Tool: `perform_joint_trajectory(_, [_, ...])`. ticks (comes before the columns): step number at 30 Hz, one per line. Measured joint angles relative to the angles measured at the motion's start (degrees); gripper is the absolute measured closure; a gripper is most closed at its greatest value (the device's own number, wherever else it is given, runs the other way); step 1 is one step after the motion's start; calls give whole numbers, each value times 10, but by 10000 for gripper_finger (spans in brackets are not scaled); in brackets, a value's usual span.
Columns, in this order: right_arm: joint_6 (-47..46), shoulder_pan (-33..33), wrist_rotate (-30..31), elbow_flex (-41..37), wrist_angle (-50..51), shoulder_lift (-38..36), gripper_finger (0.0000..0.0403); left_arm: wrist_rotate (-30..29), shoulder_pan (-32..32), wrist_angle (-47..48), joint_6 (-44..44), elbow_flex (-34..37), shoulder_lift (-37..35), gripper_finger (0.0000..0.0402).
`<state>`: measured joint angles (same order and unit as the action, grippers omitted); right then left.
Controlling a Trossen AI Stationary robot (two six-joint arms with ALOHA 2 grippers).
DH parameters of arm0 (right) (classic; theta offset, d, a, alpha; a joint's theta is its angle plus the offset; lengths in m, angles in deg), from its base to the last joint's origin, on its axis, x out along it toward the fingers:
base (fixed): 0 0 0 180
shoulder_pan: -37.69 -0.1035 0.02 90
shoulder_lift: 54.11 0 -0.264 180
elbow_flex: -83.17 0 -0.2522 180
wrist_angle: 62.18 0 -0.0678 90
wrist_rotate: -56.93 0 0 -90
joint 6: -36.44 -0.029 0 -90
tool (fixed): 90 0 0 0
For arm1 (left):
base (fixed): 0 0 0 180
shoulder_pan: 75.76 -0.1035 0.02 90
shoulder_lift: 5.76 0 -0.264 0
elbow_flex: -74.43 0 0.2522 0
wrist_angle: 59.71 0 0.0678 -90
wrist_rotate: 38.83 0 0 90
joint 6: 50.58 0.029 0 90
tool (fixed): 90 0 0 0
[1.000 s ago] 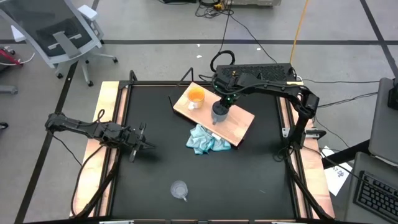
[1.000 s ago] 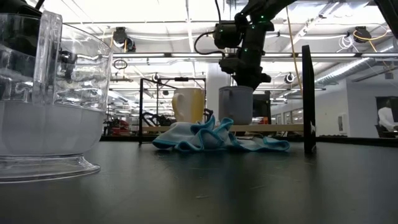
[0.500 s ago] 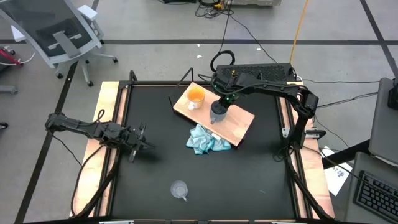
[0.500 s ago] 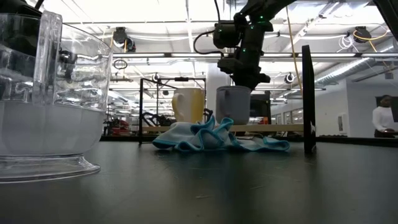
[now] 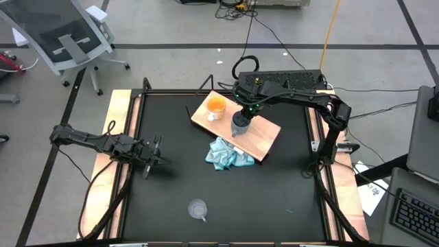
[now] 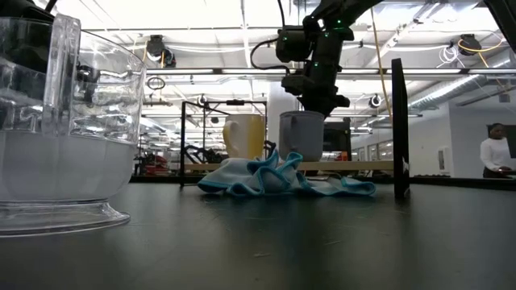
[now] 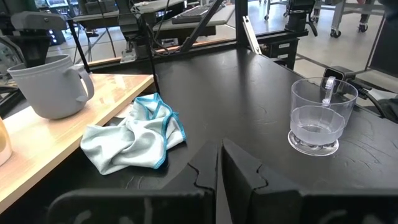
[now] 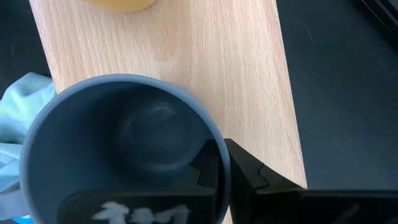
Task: Stack small to large cups/mugs on shelf
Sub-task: Adjust the position of the gray mug
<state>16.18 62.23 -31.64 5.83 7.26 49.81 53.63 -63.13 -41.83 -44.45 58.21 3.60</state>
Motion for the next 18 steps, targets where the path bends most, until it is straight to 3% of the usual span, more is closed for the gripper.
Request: perform_joint_trajectory(18, [-1, -10, 2, 0, -3, 1, 384, 0, 0, 0, 0, 0, 0, 378])
